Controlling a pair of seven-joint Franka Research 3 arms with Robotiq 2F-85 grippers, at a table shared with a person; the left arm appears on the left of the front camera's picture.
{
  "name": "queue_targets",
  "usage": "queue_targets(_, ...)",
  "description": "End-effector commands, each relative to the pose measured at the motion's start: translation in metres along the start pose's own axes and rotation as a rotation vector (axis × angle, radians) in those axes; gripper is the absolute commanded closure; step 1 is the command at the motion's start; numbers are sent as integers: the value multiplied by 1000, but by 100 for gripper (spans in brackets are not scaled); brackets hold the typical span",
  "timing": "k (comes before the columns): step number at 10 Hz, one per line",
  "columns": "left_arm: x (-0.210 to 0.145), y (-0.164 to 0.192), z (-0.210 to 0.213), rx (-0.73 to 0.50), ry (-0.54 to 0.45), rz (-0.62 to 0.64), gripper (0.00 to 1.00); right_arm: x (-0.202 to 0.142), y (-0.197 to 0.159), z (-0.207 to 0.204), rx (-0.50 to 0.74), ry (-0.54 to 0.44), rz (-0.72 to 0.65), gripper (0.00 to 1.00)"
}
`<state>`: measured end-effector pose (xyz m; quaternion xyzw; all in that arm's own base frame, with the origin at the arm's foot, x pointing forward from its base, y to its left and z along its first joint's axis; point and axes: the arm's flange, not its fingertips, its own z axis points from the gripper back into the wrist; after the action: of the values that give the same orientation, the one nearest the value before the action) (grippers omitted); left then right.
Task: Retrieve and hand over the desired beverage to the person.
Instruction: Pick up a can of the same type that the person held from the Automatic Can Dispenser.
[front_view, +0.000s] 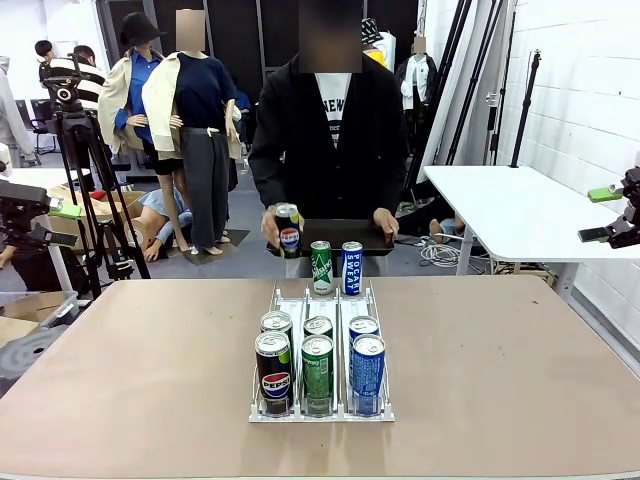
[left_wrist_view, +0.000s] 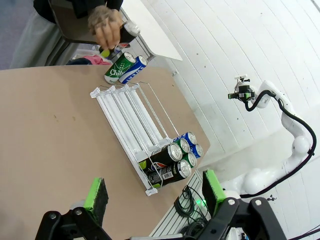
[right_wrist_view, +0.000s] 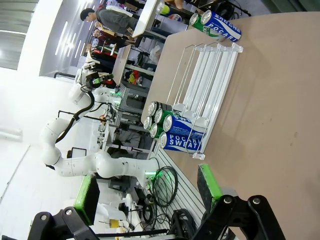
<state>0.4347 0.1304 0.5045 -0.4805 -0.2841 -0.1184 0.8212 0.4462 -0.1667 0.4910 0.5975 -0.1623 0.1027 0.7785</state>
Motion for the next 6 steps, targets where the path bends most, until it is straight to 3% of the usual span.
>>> queue_targets(1,-1,0,1,9,11,0,0,0,1,-1,1,2,-10,0)
queue_targets(6,-1,0,1,9,11,0,0,0,1,-1,1,2,-10,0)
